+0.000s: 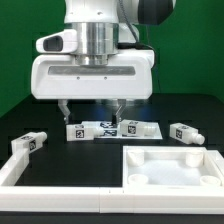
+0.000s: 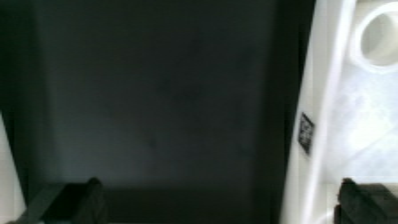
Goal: Assemble one leg
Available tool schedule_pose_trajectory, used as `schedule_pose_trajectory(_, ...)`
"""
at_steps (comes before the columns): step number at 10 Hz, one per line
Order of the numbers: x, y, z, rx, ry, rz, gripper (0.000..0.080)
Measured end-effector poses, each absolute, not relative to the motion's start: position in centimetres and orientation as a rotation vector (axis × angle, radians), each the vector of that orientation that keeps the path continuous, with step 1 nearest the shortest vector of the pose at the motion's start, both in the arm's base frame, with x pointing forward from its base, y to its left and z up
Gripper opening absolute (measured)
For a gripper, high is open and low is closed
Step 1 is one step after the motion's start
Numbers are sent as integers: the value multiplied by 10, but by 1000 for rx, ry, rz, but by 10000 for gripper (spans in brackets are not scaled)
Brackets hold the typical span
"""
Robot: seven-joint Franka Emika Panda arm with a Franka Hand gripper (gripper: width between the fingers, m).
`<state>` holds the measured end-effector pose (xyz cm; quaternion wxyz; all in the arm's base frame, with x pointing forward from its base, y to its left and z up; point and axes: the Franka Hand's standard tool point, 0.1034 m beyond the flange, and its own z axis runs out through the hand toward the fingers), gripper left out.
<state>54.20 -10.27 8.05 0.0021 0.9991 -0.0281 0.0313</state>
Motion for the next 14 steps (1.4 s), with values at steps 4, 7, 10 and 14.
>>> schedule_pose_trajectory(4,496,-182,68,3192,-407,-306,648)
schedule_pose_trajectory(7,498,-172,67,3215,-387,-545,648)
schedule_pose_trajectory(10,486,-195,64,3180,-422,-982,648)
schedule_pose_trajectory(14,486,-202,53,3086,-459,-1286,648)
